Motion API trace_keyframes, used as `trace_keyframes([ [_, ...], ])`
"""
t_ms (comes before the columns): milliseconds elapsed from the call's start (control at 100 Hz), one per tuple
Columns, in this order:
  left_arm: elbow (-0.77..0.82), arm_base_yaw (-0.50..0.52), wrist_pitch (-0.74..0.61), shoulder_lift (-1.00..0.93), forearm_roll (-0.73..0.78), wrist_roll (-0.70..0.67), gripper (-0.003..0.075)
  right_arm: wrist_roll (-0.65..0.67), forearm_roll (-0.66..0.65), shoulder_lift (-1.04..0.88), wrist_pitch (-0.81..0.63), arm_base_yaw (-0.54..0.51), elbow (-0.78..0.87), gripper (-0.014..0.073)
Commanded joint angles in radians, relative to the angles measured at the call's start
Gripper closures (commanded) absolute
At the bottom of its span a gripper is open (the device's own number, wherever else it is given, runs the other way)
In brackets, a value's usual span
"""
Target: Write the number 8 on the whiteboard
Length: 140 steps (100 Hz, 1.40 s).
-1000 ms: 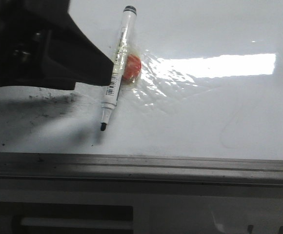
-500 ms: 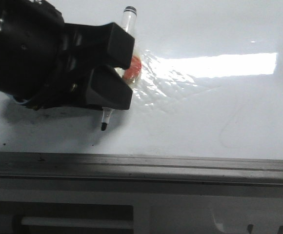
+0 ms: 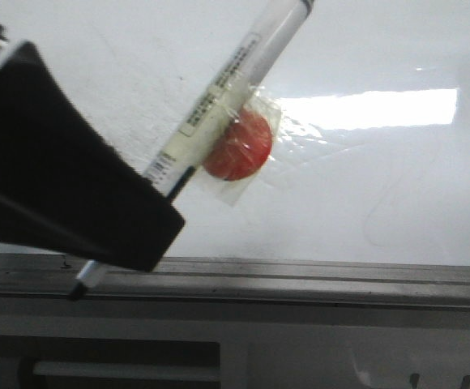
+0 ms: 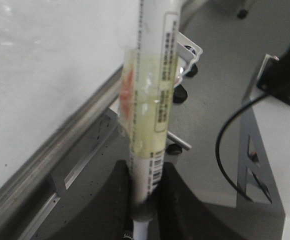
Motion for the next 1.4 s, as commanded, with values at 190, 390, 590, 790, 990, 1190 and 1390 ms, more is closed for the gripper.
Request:
trace_keyframes([
  [190, -0.032, -0.001, -0.012, -0.133, -0.013, 0.210, 0.0741, -0.312, 0.129, 0.191, 0.028, 0.309, -0.157, 0.0207],
  [390, -0.032, -0.072, -0.031, -0.115, -0.015, 0.311, 0.0741, -0.318, 0.129, 0.286, -0.075, 0.544, -0.175, 0.0207],
  [590, -0.032, -0.072, -0.077, -0.106, -0.031, 0.370, 0.0741, -0.318, 0.125, 0.406, -0.202, 0.664, -0.175, 0.0207],
  [790, -0.032, -0.072, -0.084, -0.106, -0.032, 0.370, 0.0741, -0.318, 0.125, 0.492, -0.256, 0.671, -0.175, 0.0207],
  [990, -0.032, -0.072, -0.084, -0.106, -0.032, 0.370, 0.0741, -0.318, 0.125, 0.513, -0.288, 0.671, -0.177, 0.0215],
  [1190, -0.032, -0.072, -0.088, -0.102, -0.032, 0.370, 0.0741, -0.318, 0.144, 0.513, -0.273, 0.691, -0.177, 0.0421],
  [1390, -0.032, -0.072, -0.128, -0.102, -0.032, 0.370, 0.0740, -0.318, 0.144, 0.513, -0.263, 0.728, -0.177, 0.0632],
])
